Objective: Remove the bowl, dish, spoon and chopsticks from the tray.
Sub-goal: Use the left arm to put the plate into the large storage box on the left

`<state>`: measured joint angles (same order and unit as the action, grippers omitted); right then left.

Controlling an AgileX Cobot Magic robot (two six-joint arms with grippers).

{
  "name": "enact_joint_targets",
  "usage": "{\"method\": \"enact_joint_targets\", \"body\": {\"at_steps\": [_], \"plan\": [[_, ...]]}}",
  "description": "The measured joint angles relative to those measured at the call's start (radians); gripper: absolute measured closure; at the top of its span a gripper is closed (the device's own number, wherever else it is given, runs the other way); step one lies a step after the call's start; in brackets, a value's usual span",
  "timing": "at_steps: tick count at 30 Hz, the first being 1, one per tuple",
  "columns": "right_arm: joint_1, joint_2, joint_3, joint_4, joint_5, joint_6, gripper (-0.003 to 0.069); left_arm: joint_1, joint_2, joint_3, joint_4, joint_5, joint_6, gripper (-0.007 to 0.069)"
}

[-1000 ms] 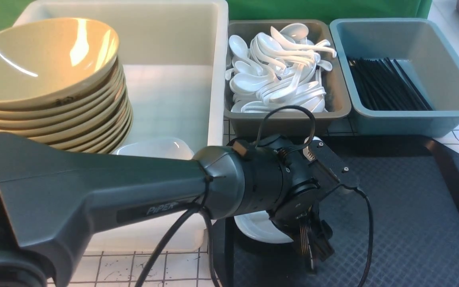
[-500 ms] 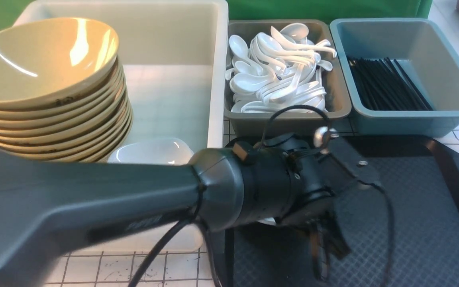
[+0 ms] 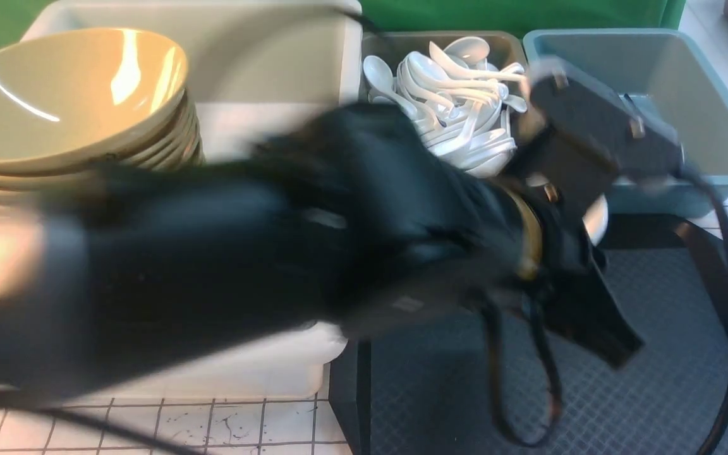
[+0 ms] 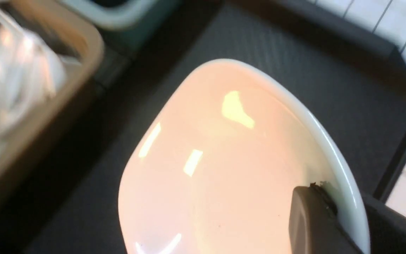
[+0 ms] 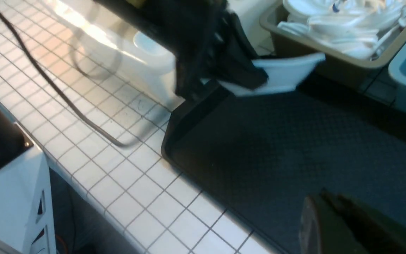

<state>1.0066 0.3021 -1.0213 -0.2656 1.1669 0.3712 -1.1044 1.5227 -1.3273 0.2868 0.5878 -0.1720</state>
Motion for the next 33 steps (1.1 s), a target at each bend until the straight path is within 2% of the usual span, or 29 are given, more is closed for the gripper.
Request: {"method": "enact_joint_targets", "body": {"at_steps": [5, 9, 11, 17, 21, 26, 33], "plan": [[0.0, 0.03, -0.002, 0.0, -0.059, -0.03, 0.0613, 0.0, -0.12, 0.0, 0.079, 0.173, -0.016, 0.0609], [0.0, 0.123, -0.006, -0.001, -0.183, -0.103, 0.0611, 0.011, -0.153, 0.003, 0.174, 0.417, -0.098, 0.0609], [0.0, 0.181, -0.01, -0.002, -0.202, -0.134, 0.0611, 0.035, -0.153, 0.019, 0.2, 0.462, -0.132, 0.0609], [0.0, 0.301, -0.027, -0.001, -0.22, -0.199, 0.0611, 0.162, -0.141, 0.105, 0.229, 0.466, -0.228, 0.0609], [0.0, 0.317, -0.027, -0.001, -0.219, -0.213, 0.0611, 0.238, -0.113, 0.175, 0.237, 0.406, -0.241, 0.0609], [0.0, 0.317, -0.029, 0.0, -0.207, -0.214, 0.0608, 0.268, -0.058, 0.204, 0.253, 0.363, -0.25, 0.0609], [0.0, 0.317, -0.029, 0.003, -0.19, -0.214, 0.0603, 0.268, 0.009, 0.205, 0.331, 0.339, -0.336, 0.0609]]}}
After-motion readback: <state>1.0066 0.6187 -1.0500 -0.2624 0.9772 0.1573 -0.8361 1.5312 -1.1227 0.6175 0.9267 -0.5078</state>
